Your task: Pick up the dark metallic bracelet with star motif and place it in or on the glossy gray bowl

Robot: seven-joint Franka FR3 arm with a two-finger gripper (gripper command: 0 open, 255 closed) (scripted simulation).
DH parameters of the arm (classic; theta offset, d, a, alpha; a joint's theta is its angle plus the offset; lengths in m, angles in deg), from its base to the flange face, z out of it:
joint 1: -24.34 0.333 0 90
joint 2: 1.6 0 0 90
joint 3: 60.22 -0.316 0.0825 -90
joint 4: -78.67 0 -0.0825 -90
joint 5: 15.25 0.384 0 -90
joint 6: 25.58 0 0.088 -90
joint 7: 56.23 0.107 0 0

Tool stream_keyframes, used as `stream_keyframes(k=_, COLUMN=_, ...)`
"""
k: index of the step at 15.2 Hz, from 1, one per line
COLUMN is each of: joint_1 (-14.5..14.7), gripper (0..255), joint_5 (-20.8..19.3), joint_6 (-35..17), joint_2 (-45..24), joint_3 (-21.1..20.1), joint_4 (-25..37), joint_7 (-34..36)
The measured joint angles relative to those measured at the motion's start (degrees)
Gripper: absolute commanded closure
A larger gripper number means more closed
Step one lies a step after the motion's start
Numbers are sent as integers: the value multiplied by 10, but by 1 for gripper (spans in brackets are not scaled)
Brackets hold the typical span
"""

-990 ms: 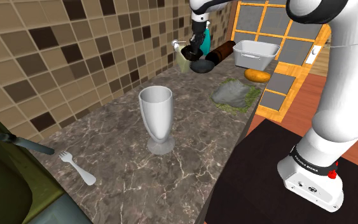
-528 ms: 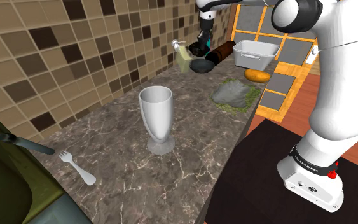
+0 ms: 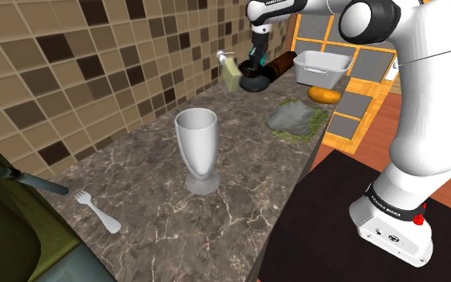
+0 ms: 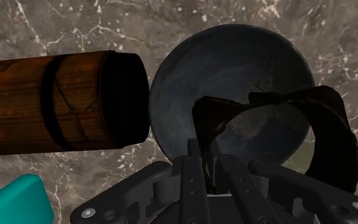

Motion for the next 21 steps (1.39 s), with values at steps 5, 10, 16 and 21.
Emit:
stream_keyframes(k=5, joint_1=-1, gripper=255, joint_5=-1, joint_6=-36, joint_2=-2, joint_3=0, joint_4=-33, joint_7=1)
stream_keyframes(k=10, joint_1=-1, gripper=255, joint_5=-1, joint_6=-50, joint_2=-5, joint_3=0, joint_4=-45, joint_7=2)
stream_keyframes(k=16, joint_1=-1, gripper=0, joint_5=-1, joint_6=-51, joint_2=-5, joint_3=0, joint_4=-45, joint_7=2)
stream_keyframes(k=21, joint_1=-1, gripper=0, joint_5=0, joint_6=-34, joint_2=6, joint_3=0, joint_4=-40, joint_7=1)
